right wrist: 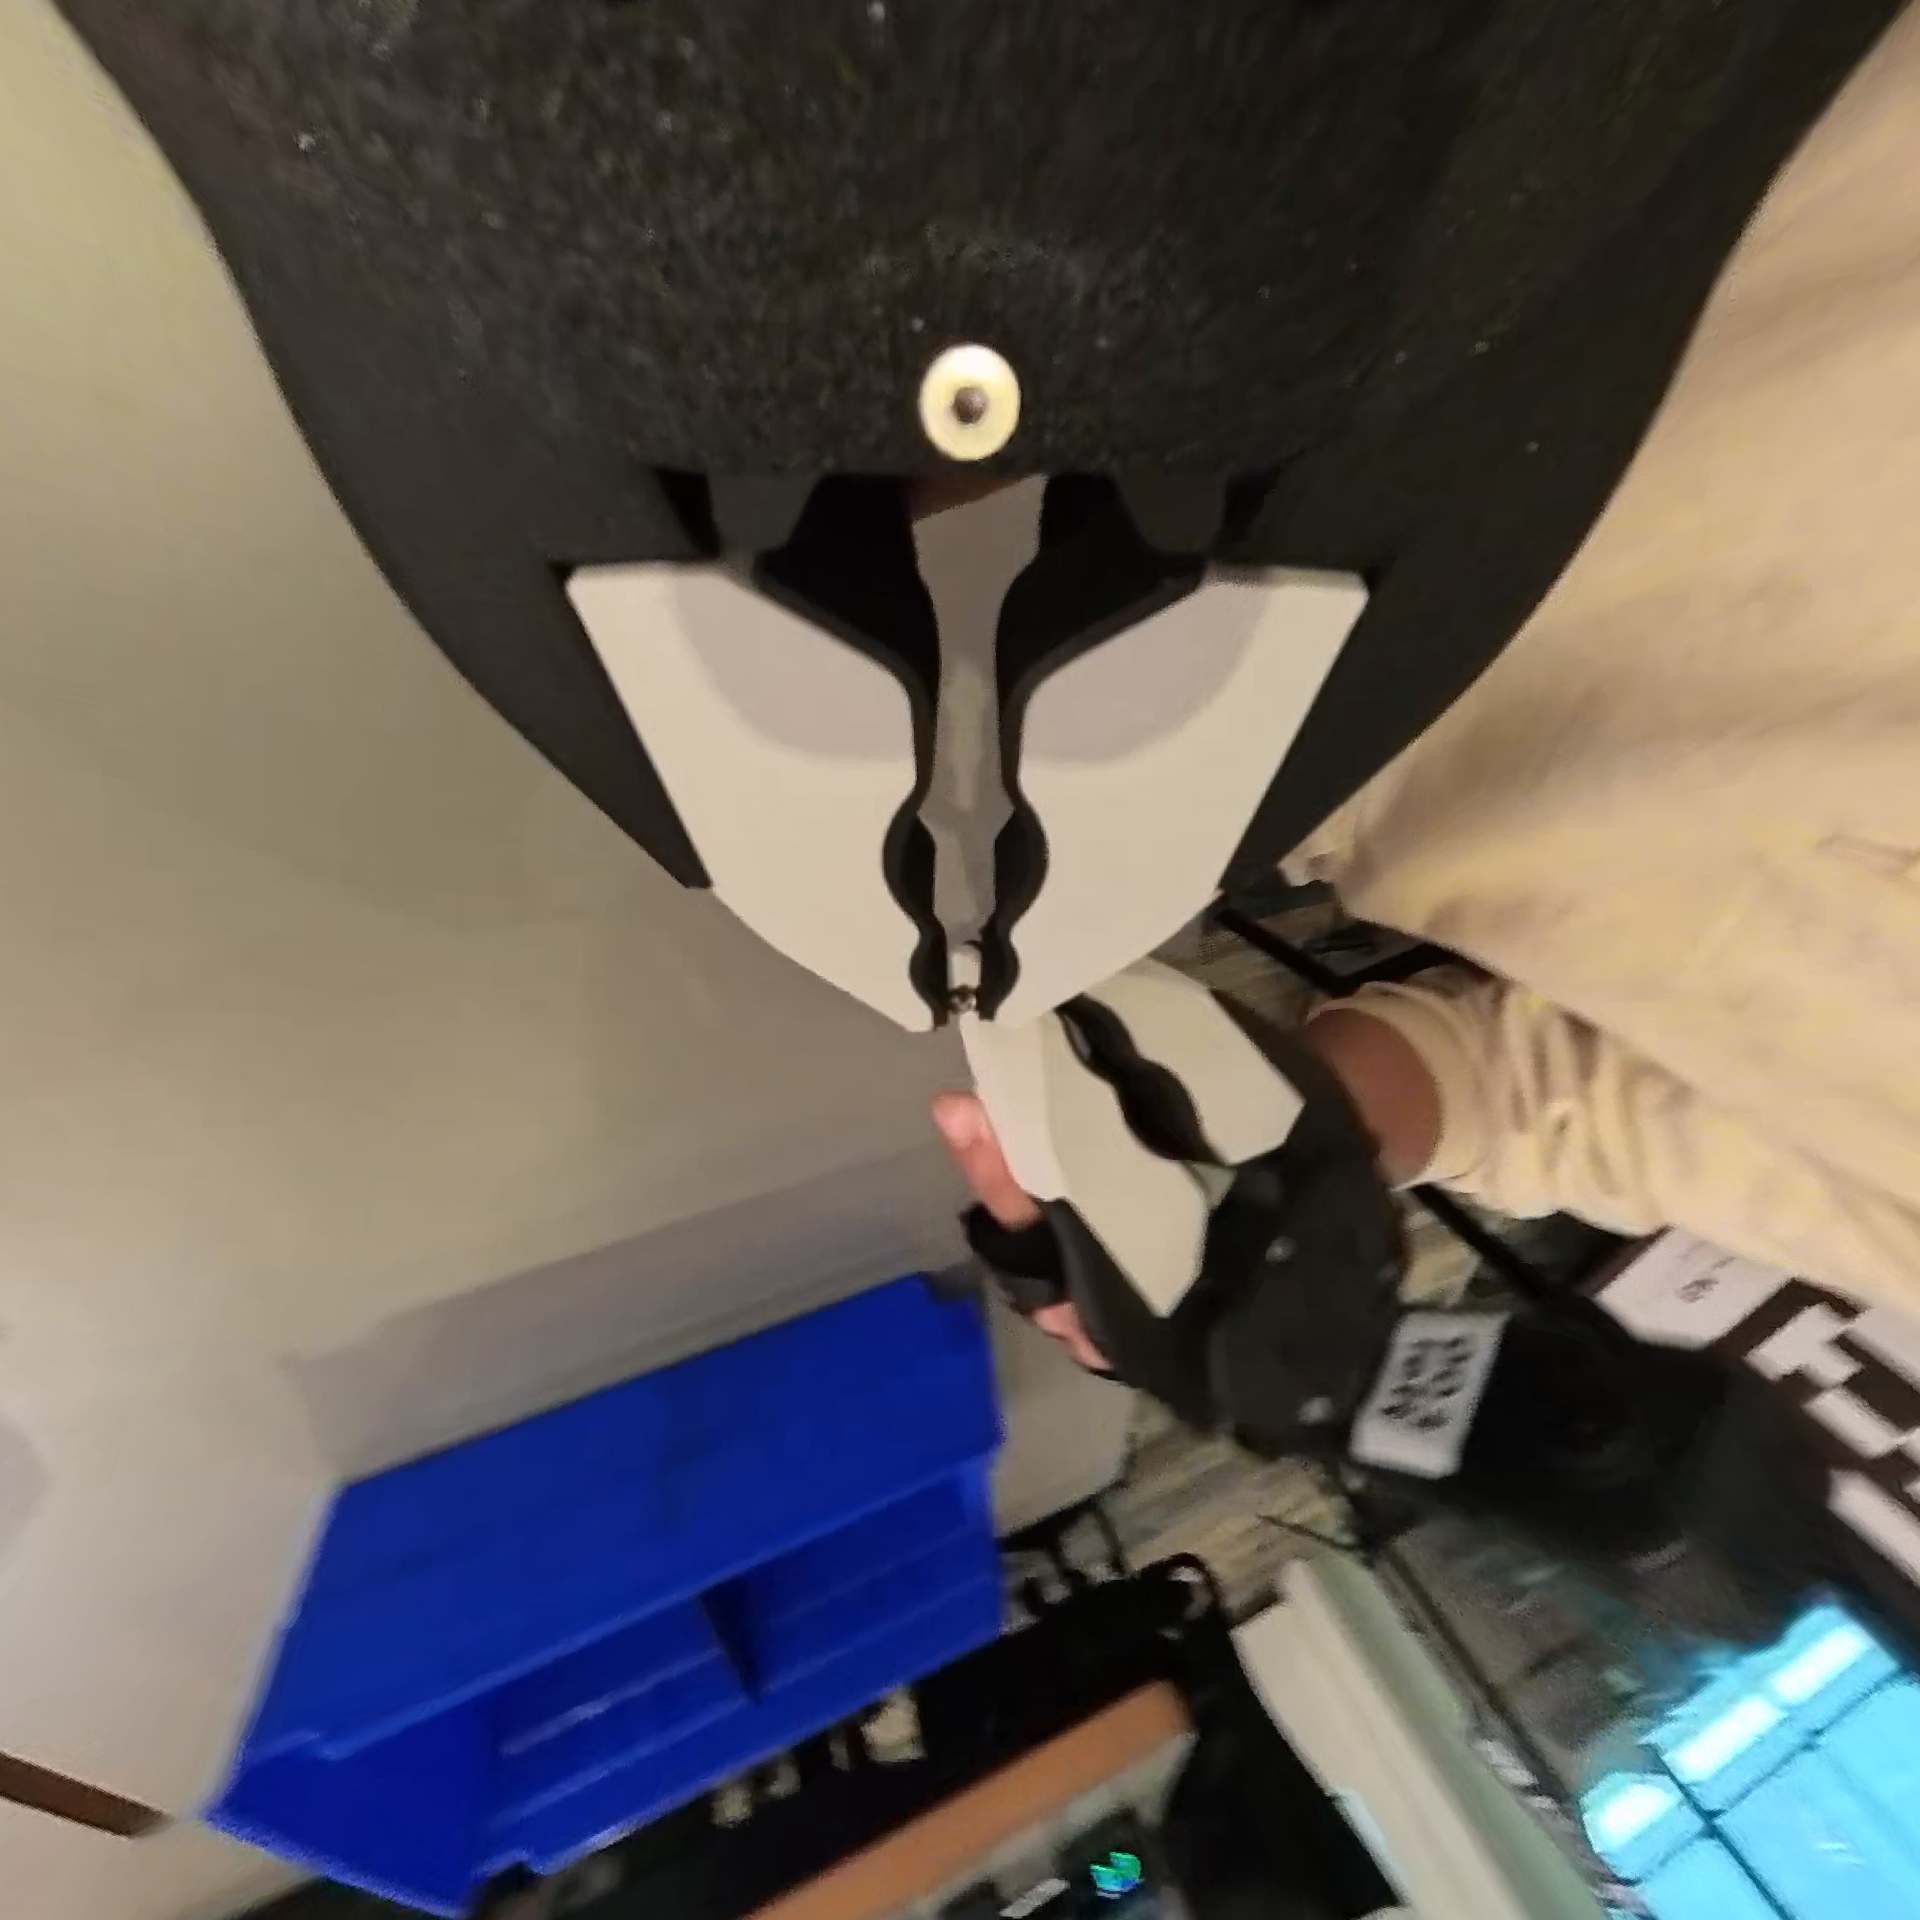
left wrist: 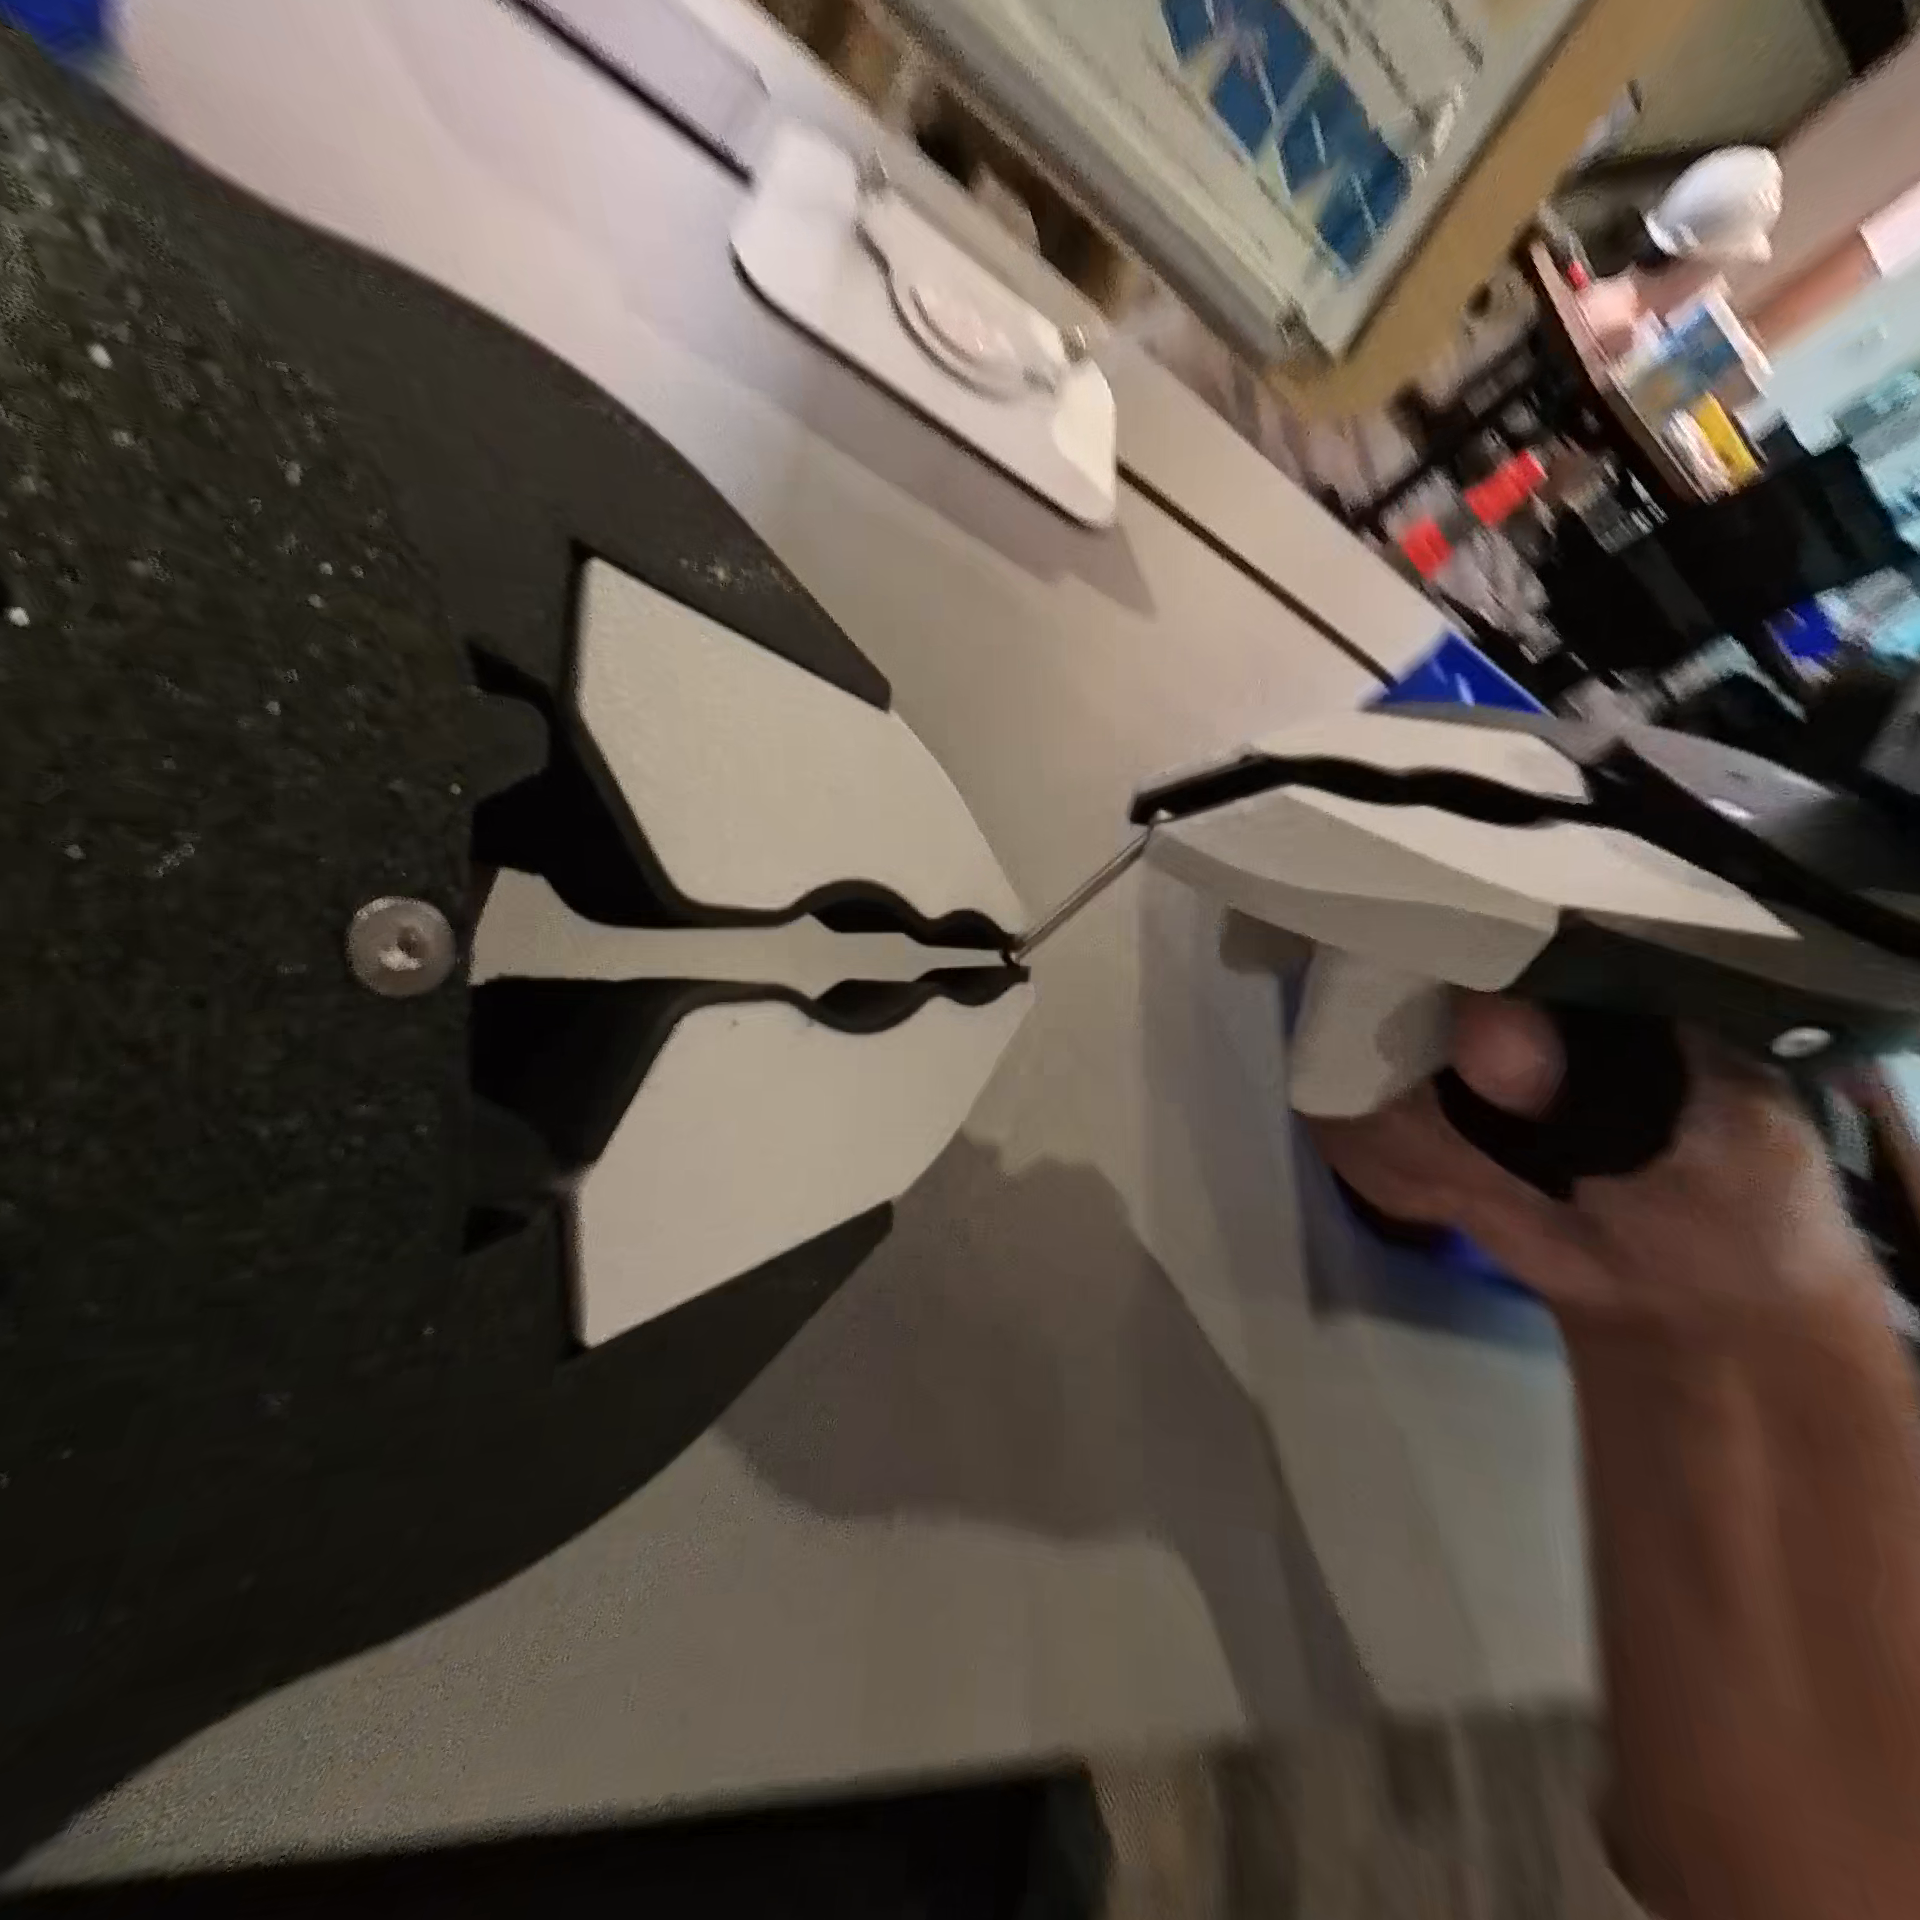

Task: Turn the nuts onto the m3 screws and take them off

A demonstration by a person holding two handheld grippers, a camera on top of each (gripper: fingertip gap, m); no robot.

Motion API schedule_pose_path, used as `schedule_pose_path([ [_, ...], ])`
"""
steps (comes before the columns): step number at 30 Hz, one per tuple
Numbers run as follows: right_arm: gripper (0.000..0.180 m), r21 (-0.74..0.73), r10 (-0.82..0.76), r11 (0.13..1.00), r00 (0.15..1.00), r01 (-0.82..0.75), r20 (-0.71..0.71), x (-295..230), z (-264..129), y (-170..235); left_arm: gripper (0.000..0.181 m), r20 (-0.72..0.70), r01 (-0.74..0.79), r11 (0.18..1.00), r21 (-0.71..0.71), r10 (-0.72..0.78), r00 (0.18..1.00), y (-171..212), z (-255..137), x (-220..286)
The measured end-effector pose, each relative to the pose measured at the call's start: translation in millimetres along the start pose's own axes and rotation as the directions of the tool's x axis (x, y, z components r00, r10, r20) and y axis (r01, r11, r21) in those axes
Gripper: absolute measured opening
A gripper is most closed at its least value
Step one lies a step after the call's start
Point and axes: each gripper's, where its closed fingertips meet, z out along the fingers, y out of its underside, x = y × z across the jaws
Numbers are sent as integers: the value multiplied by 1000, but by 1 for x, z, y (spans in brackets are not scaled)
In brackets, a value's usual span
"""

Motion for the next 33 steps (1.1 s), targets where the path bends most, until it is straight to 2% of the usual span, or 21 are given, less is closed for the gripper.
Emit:
schedule_pose_path([
  [3, 5, 13, 76, 997, 993, -76, -93, 10, 5, 0, 2, 105, -88, 989, -117, 100, 989, 11, 7, -7],
  [6, 10, 35, 89, 996, 989, -86, -117, 10, 6, -1, 2, 134, -98, 985, -144, 118, 984, 15, 10, -10],
  [8, 23, 56, 63, 997, 996, -59, -71, 1, 4, -3, 2, 102, -63, 994, -92, 73, 992, 11, 8, -8],
  [10, 29, 138, 56, 989, 998, -53, -15, -5, -2, -11, 2, 57, -24, 999, -28, 26, 998, 4, 4, -5],
  [15, 28, 279, 113, 943, 964, -180, 241, -23, -11, -19, 2, -151, 133, 973, 190, -105, 983, -26, -11, 13],
  [19, 15, 328, 101, 913, 912, -244, 397, -39, -14, -24, 2, -220, 198, 944, 264, -141, 965, -37, -18, 17],
  [26, 5, 325, 98, 918, 924, -228, 371, -38, -6, -23, 2, -211, 192, 946, 263, -138, 968, -36, -18, 15],
  [31, 5, 330, 110, 920, 947, -212, 303, -31, -4, -22, 3, -74, 108, 979, 171, -97, 993, -20, -9, 1],
  [33, 7, 326, 126, 920, 951, -219, 283, -27, -4, -20, 3, -62, 108, 981, 159, -100, 993, -16, -8, -1],
])
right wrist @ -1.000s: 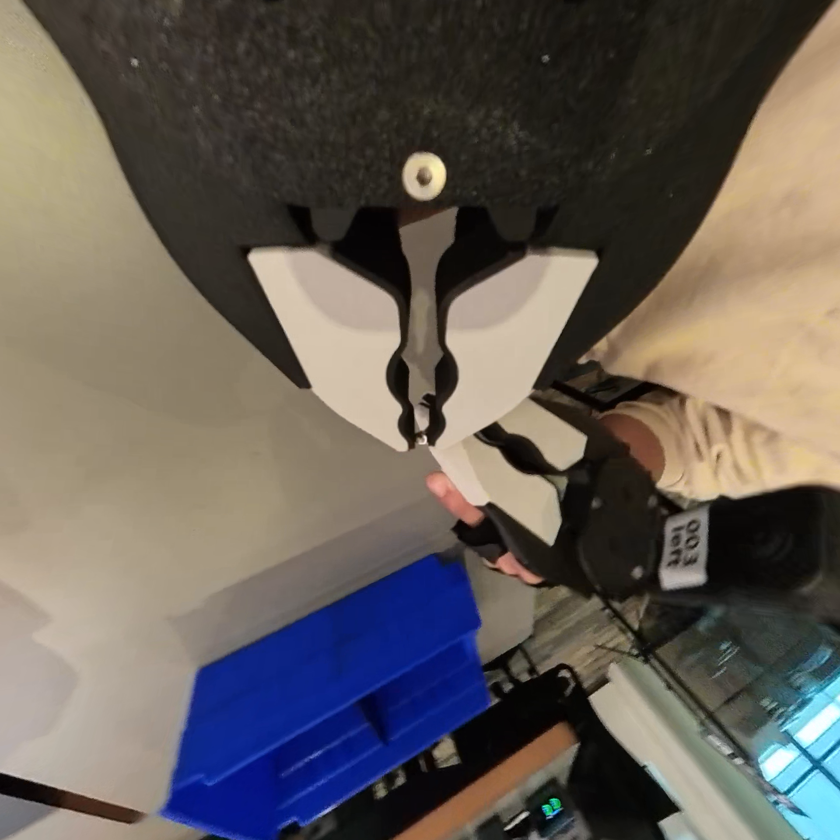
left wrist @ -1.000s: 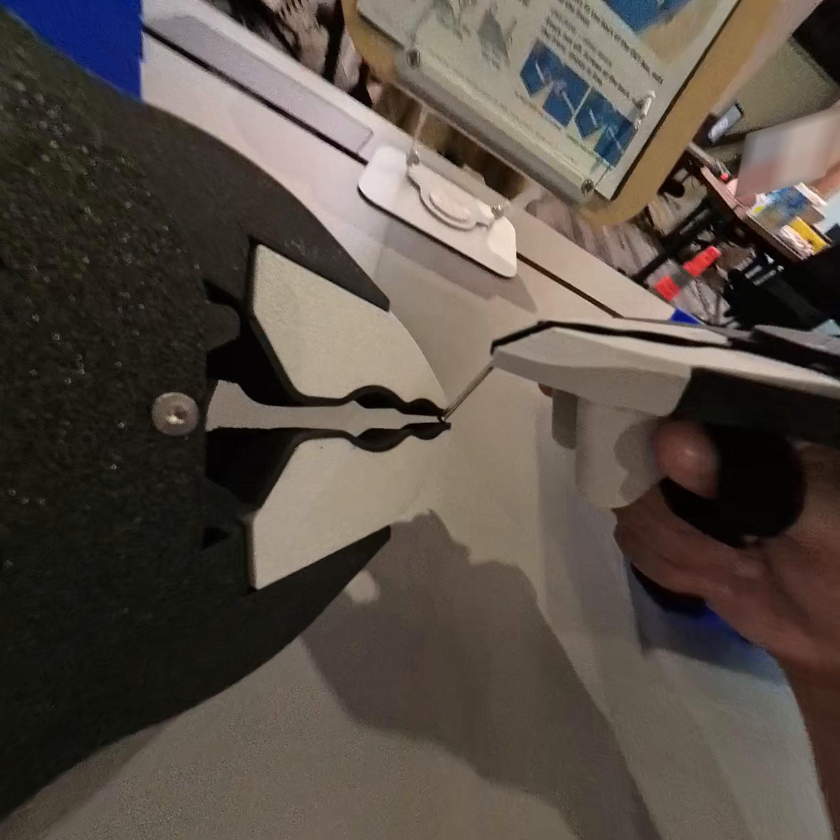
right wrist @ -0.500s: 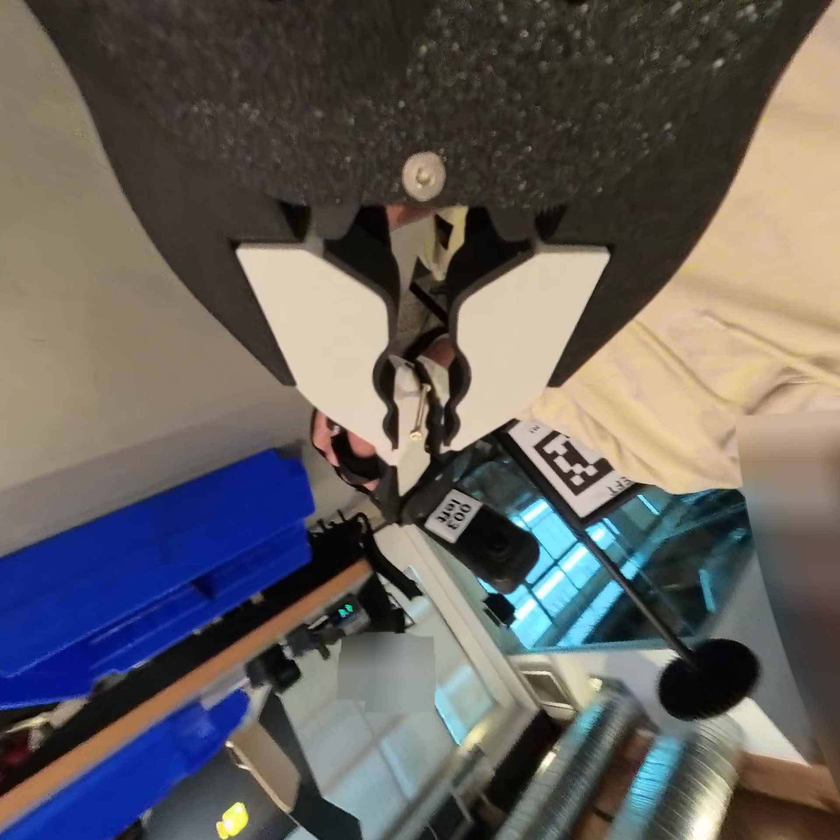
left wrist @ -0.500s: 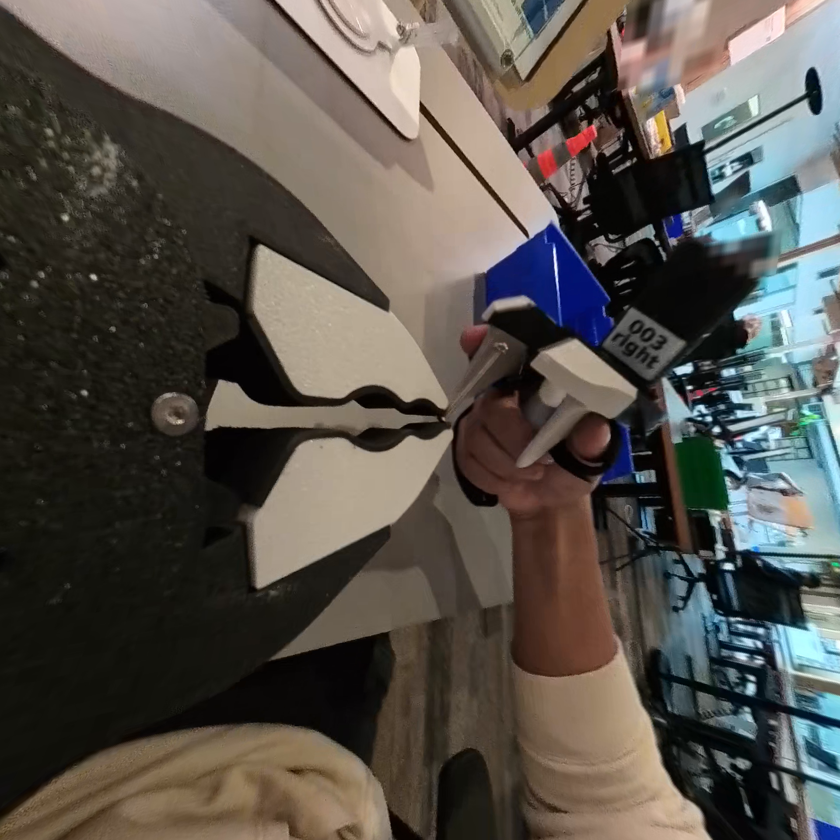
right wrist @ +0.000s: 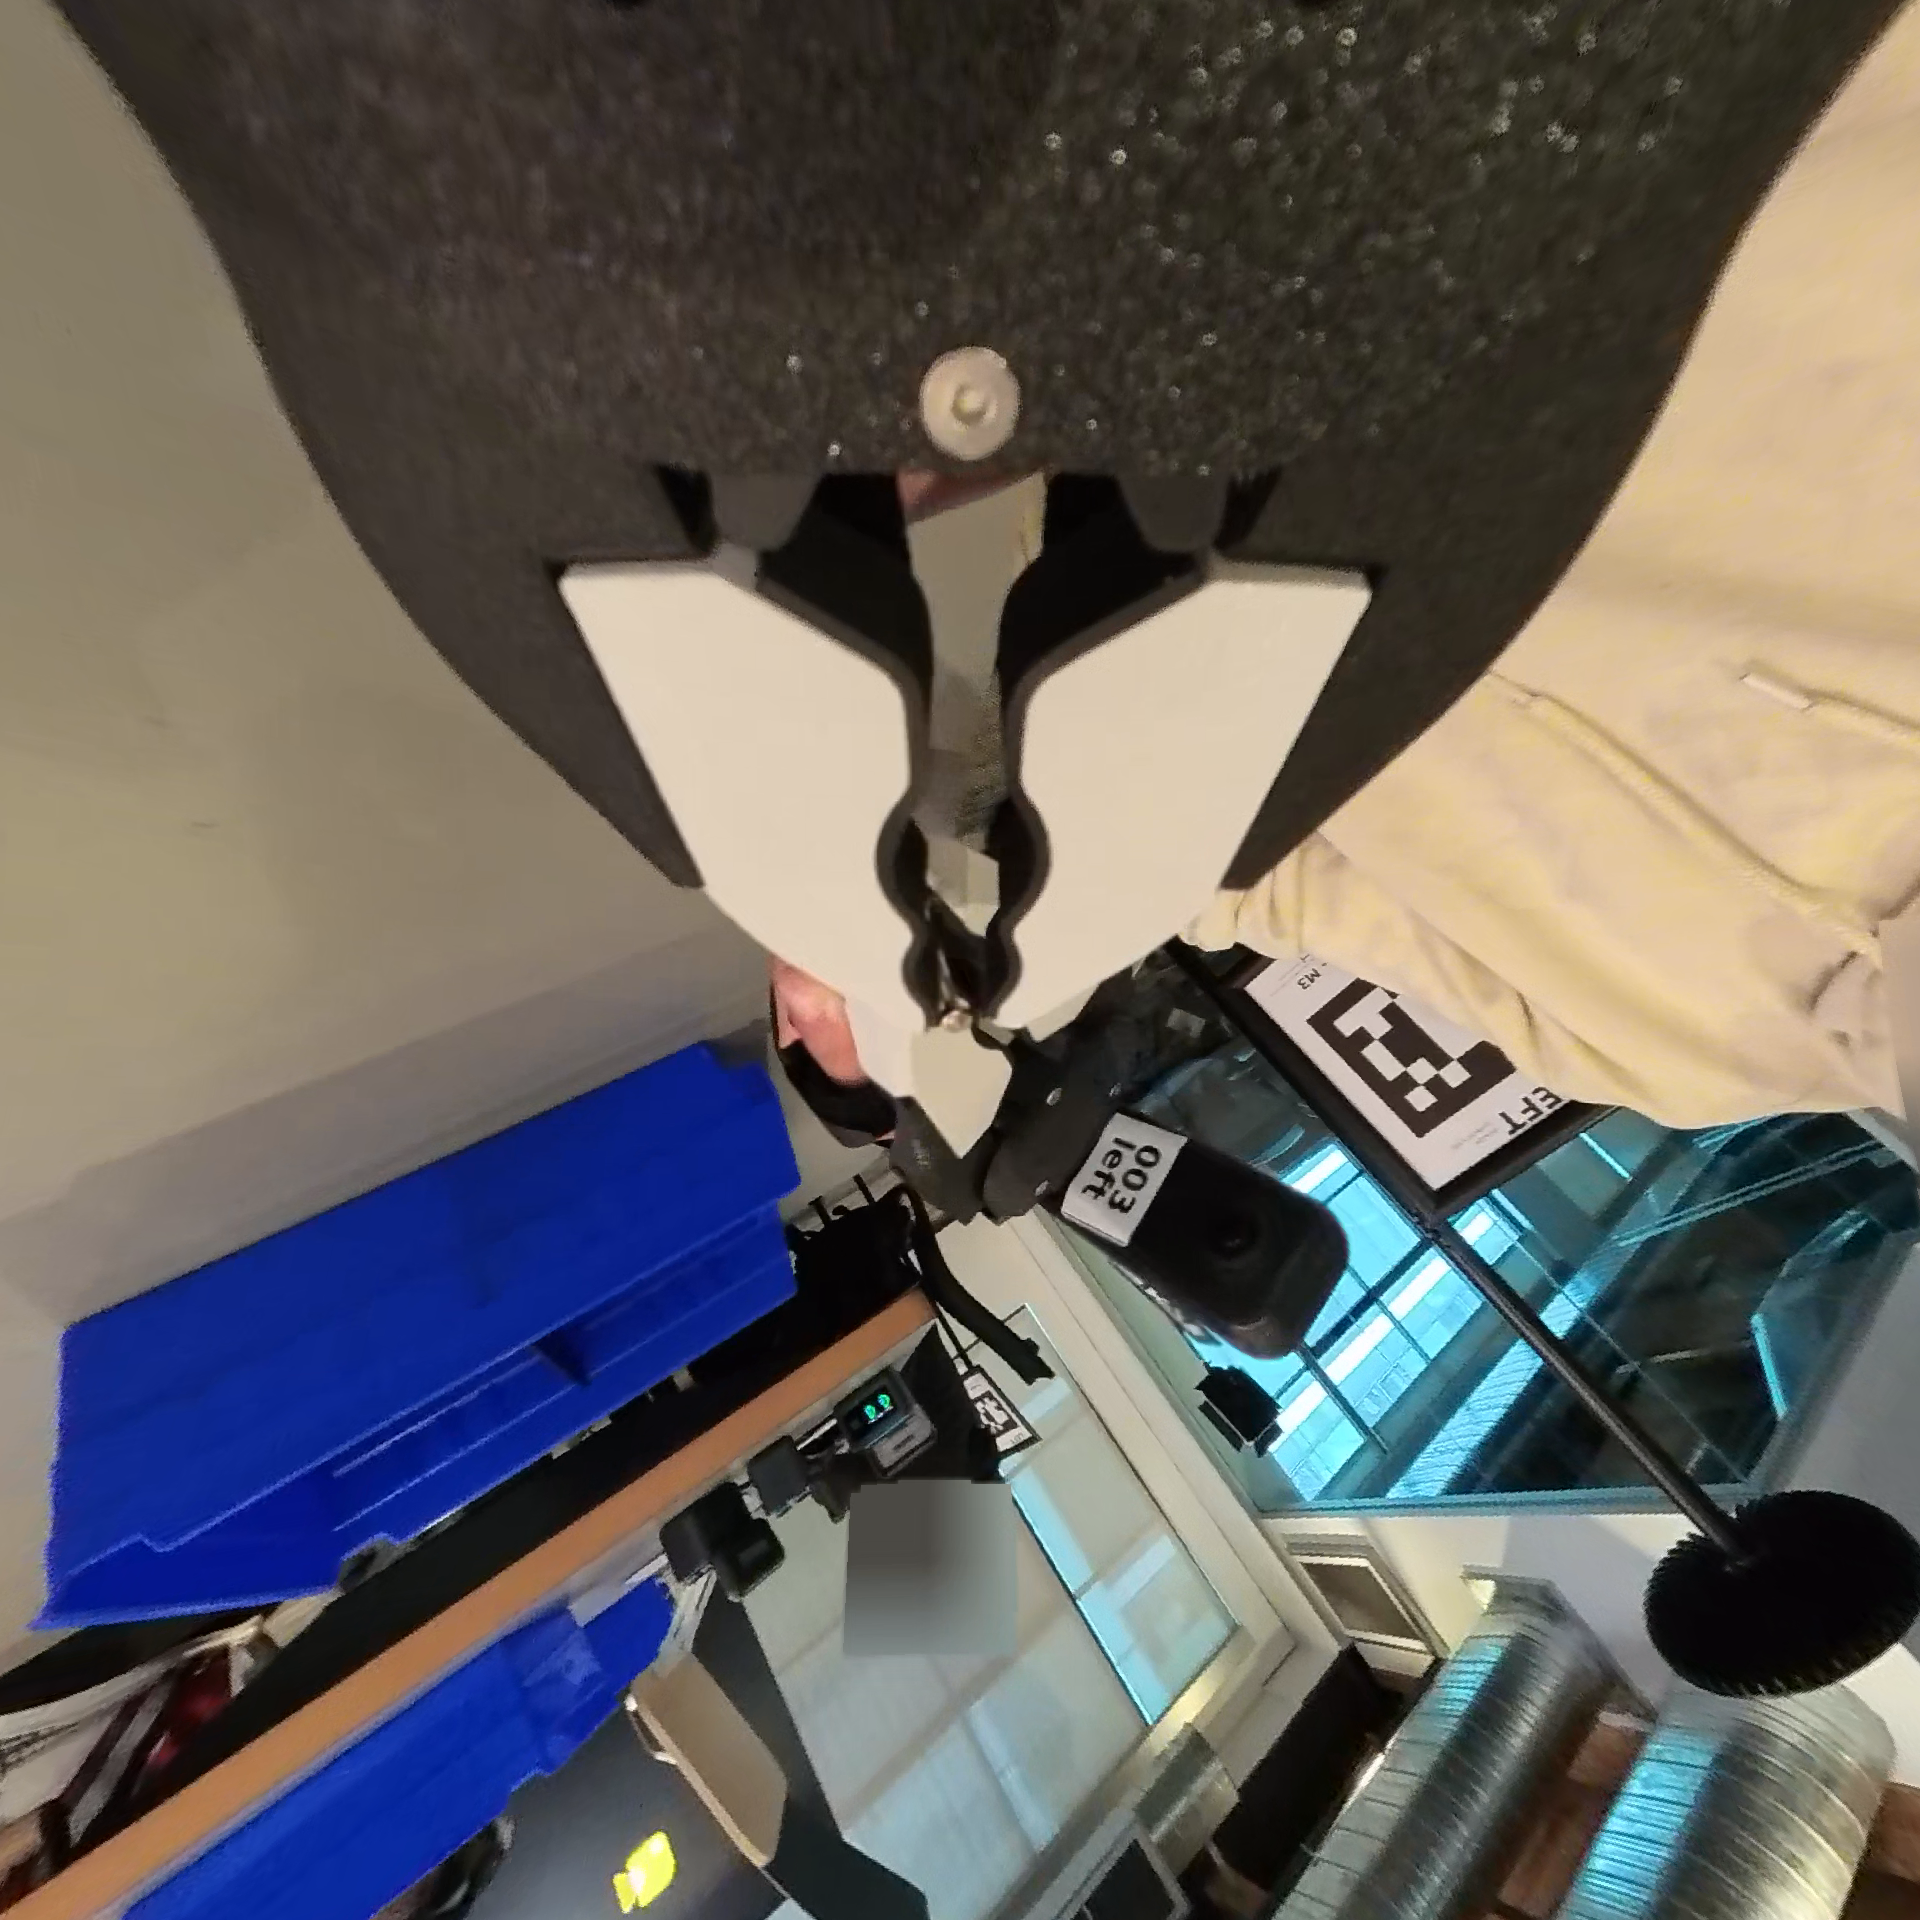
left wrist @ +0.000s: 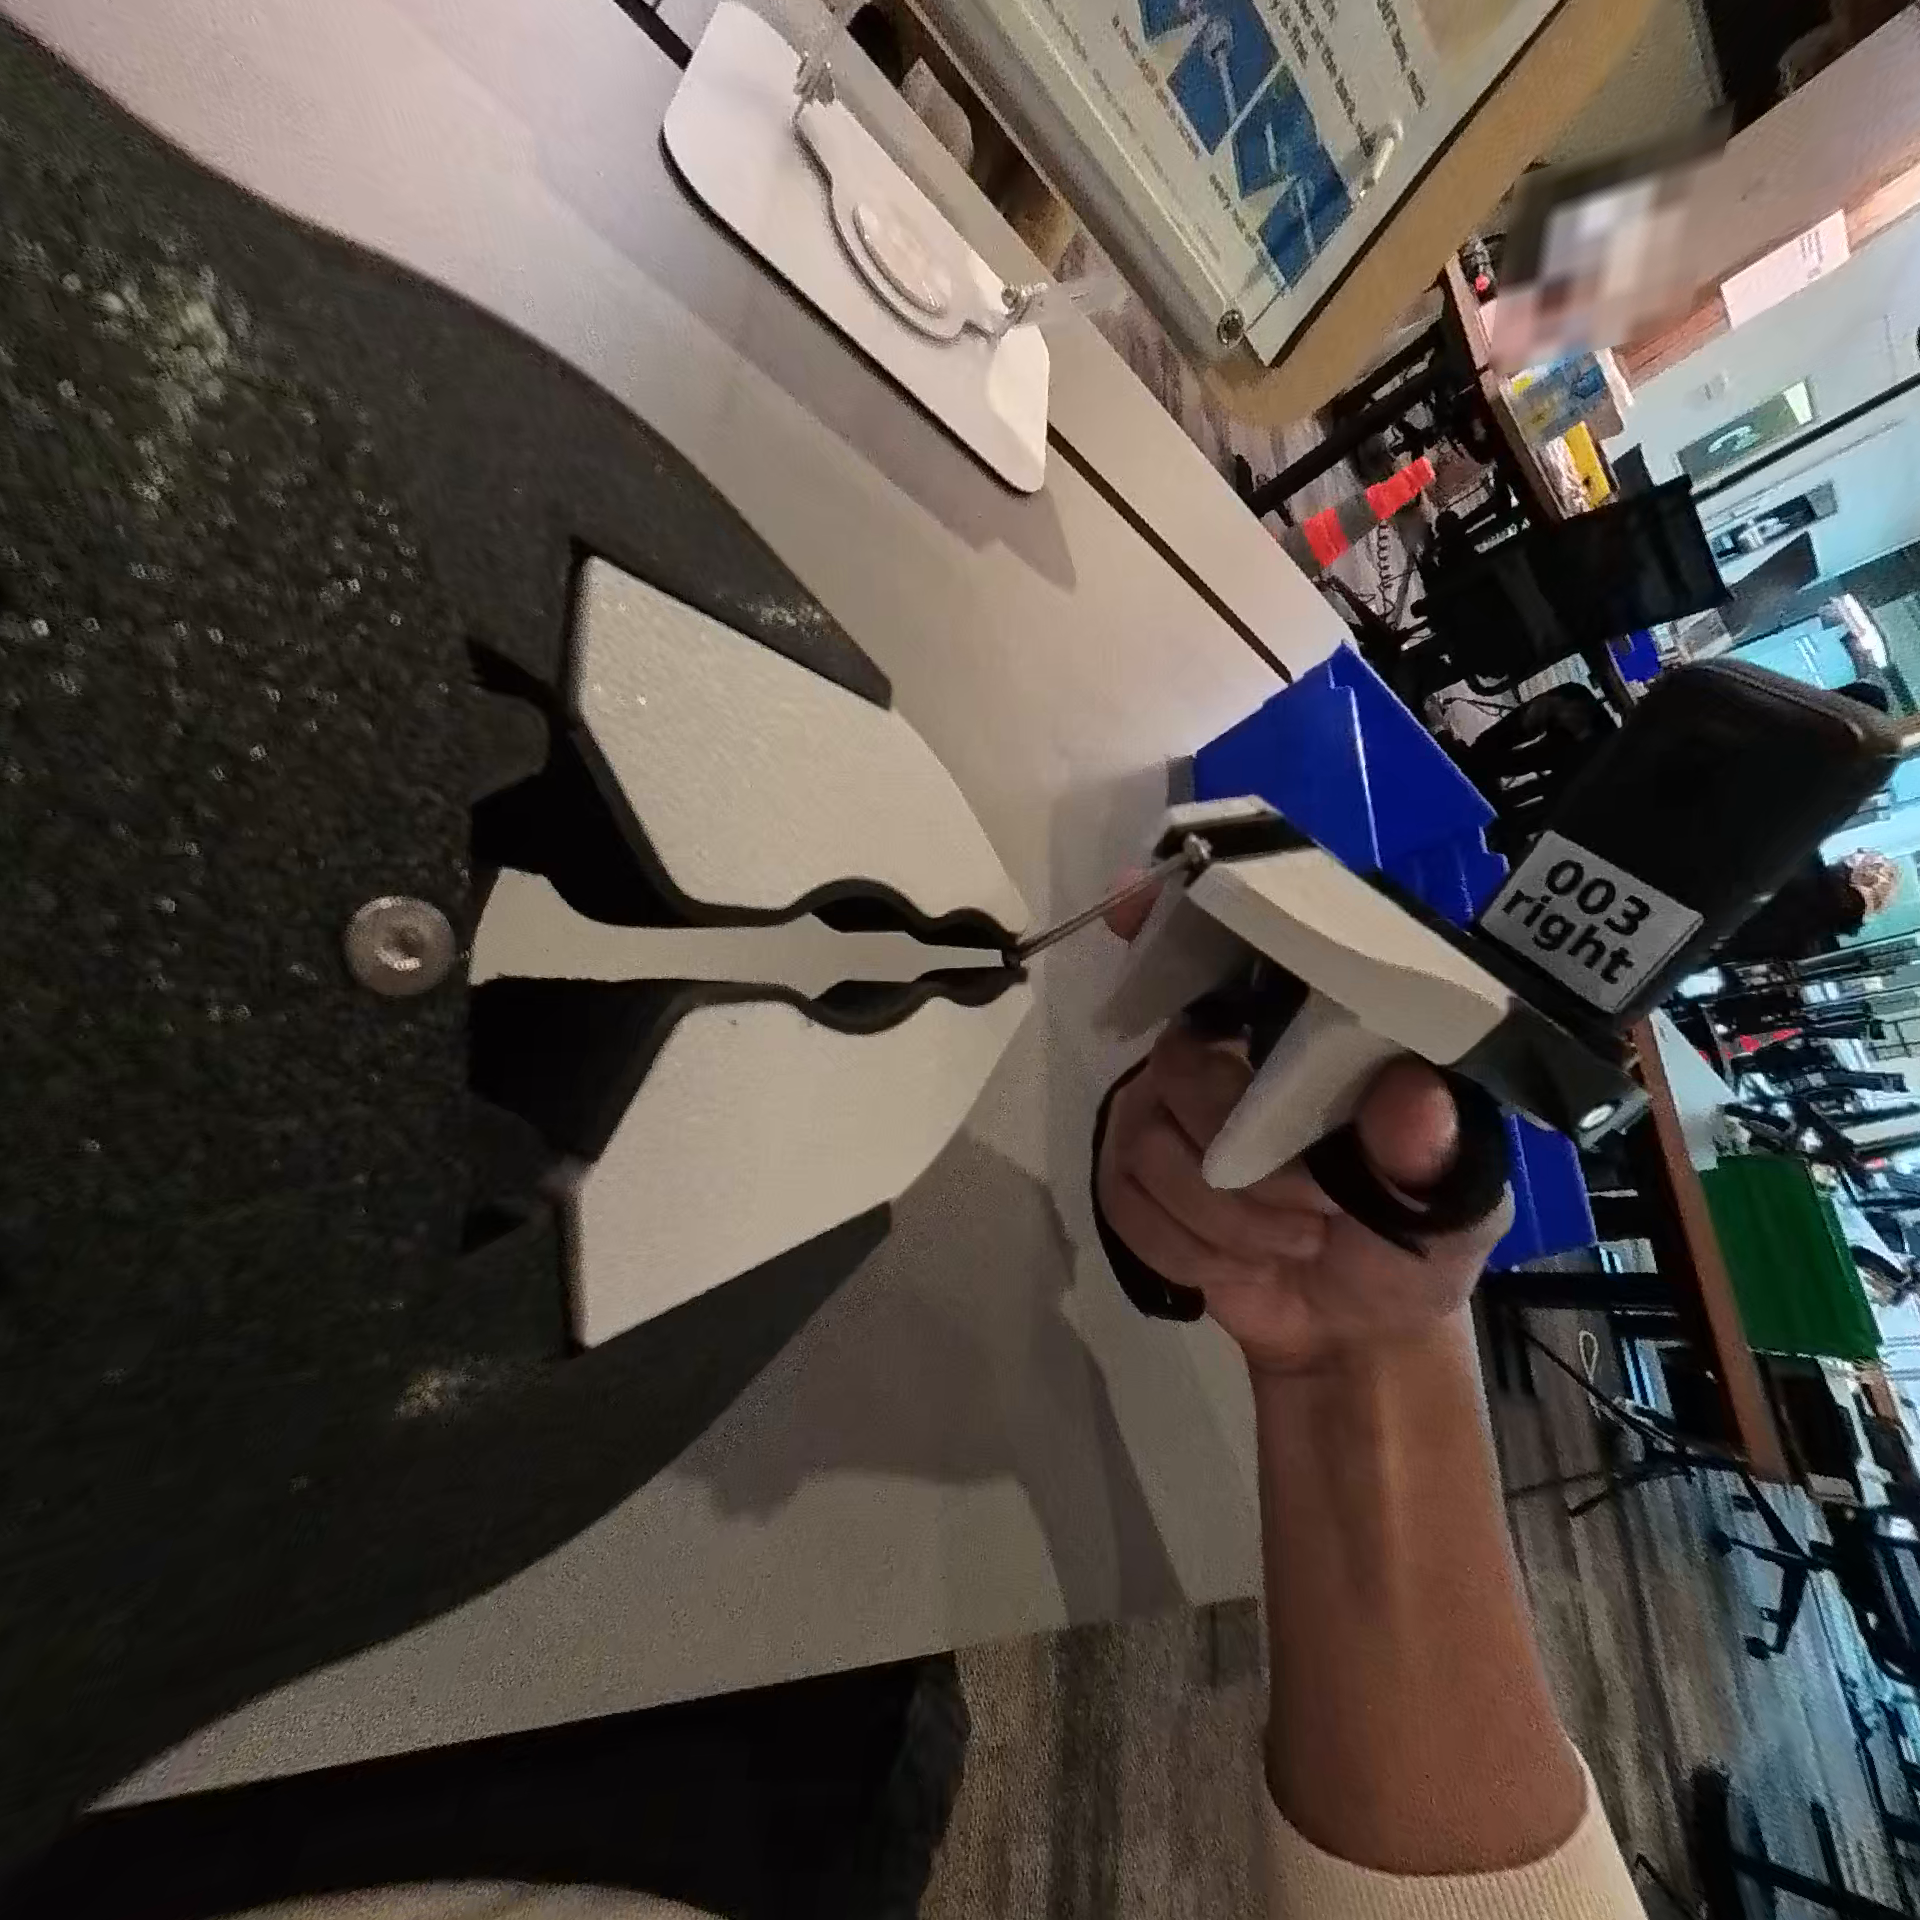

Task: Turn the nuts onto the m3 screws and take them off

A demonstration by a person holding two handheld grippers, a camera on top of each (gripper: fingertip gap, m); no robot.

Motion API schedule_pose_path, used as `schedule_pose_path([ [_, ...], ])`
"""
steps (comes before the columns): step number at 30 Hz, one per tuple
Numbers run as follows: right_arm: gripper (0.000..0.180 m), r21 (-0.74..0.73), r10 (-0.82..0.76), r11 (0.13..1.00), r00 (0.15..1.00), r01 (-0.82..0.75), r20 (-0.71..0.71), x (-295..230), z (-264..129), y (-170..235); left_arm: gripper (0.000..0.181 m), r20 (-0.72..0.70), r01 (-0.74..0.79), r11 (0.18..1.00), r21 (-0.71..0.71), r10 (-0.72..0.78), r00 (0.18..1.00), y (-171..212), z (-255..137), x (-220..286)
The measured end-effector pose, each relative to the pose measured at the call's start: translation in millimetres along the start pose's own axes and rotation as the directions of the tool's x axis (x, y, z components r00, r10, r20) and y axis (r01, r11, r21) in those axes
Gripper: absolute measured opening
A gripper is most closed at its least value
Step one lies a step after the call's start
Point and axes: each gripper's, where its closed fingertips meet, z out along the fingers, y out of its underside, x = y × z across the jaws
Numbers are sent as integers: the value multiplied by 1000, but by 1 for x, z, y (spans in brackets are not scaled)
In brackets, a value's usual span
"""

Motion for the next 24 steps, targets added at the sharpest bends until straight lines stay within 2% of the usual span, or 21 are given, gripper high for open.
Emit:
schedule_pose_path([
  [5, 14, 20, 2, 1000, 1000, -2, 5, -3, -5, -3, 2, 10, 22, 1000, 6, -22, 1000, 3, 0, -5],
  [10, 33, 38, 15, 999, 1000, -14, -18, 2, -2, -6, 2, -28, 40, 997, 62, -38, 999, -8, -4, 1],
  [15, 33, 51, 11, 999, 998, -14, 54, -11, 8, -7, 2, -27, 44, 997, 69, -43, 999, -10, -4, 0],
  [24, 35, 48, 4, 999, 1000, -3, -1, -3, 6, -9, 2, -35, 64, 995, 75, -62, 997, -8, -7, -3],
])
